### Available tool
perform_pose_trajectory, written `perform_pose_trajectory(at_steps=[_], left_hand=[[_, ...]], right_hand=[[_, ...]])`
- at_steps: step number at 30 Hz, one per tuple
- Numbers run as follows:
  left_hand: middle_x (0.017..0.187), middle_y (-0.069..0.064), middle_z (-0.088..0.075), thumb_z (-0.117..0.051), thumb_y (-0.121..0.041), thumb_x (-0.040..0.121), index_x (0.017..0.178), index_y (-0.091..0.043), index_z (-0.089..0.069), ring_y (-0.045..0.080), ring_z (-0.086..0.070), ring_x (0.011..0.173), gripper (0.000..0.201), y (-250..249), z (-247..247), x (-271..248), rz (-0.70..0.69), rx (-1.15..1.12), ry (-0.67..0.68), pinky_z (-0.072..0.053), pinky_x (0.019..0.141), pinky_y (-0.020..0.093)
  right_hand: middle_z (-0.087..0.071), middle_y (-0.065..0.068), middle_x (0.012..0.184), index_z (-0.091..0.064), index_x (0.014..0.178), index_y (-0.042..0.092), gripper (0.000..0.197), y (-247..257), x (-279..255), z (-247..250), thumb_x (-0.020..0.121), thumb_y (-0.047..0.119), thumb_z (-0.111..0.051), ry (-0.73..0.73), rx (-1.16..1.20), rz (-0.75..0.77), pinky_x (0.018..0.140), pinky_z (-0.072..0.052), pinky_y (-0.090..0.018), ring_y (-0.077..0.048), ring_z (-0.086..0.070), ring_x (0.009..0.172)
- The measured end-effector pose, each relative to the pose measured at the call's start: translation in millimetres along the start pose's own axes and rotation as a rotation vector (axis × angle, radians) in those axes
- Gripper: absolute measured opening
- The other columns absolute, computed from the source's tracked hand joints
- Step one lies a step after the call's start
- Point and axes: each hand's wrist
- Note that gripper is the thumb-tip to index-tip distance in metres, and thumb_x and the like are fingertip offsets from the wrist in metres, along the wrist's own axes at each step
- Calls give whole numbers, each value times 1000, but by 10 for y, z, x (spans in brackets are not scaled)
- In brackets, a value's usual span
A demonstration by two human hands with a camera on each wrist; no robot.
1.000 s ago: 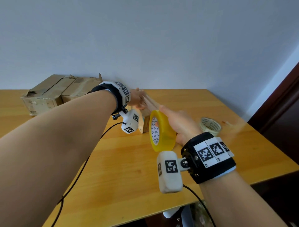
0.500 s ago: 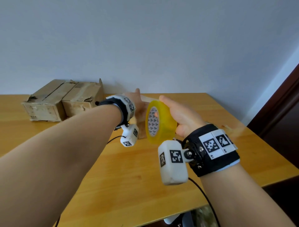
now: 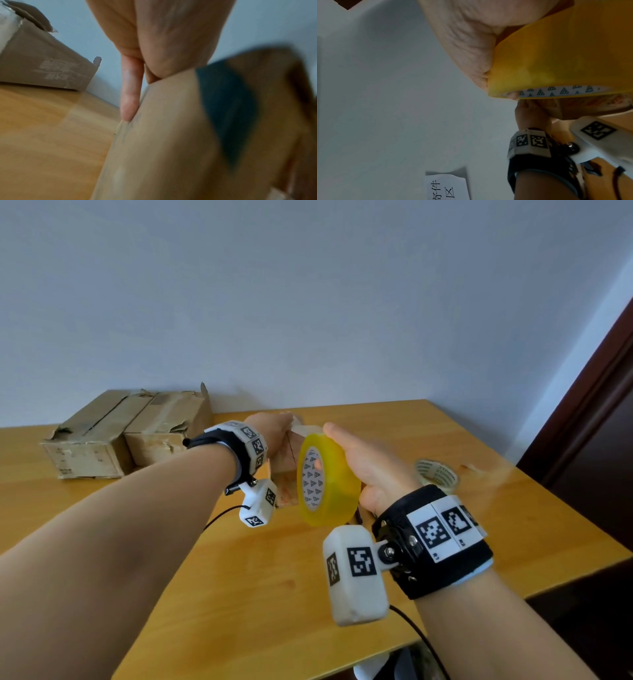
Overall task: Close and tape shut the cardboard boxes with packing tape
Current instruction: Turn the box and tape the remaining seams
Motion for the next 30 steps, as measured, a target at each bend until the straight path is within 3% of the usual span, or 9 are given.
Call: perform_pose_trajectory(at_steps=[5,7,10,14,17,19,22,25,30], left_hand=[[133,14,-58,-47,-11,99,139,-10,-50,31,-56,120,40,-44,-30,-16,21,-33,6,-44,99,37],[136,14,-56,-47,-10,99,140,-9,-48,31,-54,123,41,-76,-27,-15,44,-40,23,-43,100,36],[130,13,-58,-46,-10,100,138,-10,-49,31,-57,117,38,-91,-14,6,24,-43,55,-45,95,35],[117,7,-64,-37,-13,102,132,-20,-50,27,-66,94,33,21,29,-19,-6,-137,122,-57,79,38],[149,2,-38,-44,-8,99,137,-17,-48,29,-61,108,39,37,65,-38,23,-371,219,-60,74,39],[162,0,-13,-55,-5,95,144,-13,-42,35,-48,128,51,45,71,-19,47,-520,282,-58,87,49],[164,-9,14,-68,-10,90,158,-29,-16,29,-14,150,88,128,62,-24,24,-632,355,-41,110,51],[162,-13,20,-69,-11,90,154,-48,-8,25,0,152,96,165,54,-69,-27,-679,388,-35,114,51],[164,-12,15,-69,-14,90,152,-53,-6,28,-17,149,96,108,76,-182,-23,-658,344,-53,99,47]], right_hand=[[-65,-13,137,-59,138,16,95,-91,-51,-90,63,72,-74,-1,-17,-44,107,-47,-60,-38,-62,126],[-72,-12,125,-65,129,13,75,-141,-76,-106,76,65,-73,-3,-20,-36,109,-47,-58,-37,-63,124],[-79,-6,78,-71,96,12,35,-214,-80,-38,97,46,-65,-3,-14,-50,98,-56,-51,-34,-74,103],[-79,-15,99,-72,108,9,41,-308,-102,-74,94,48,-70,-9,-18,-48,92,-59,-50,-31,-74,96],[-77,-12,107,-67,122,10,51,-358,-86,-120,91,50,-71,-27,-17,-52,87,-61,-47,-31,-75,95],[-77,-12,105,-67,120,10,49,-363,-91,-139,92,49,-70,-35,-10,-51,84,-62,-46,-31,-76,91],[-74,-13,115,-62,130,10,65,-359,-120,-171,86,56,-73,-51,-36,-58,92,-59,-51,-33,-73,100],[-71,-14,123,-60,134,11,76,-341,-120,-197,79,61,-74,-60,-41,-52,97,-56,-53,-35,-69,108],[-78,-7,77,-71,105,12,34,-272,-108,-131,99,44,-64,-16,-7,-49,70,-62,-37,-22,-73,69]])
Point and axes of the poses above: each hand's wrist, its own x-axis towards the middle knuckle, its own z-axis out of the back of the hand, y = z × x
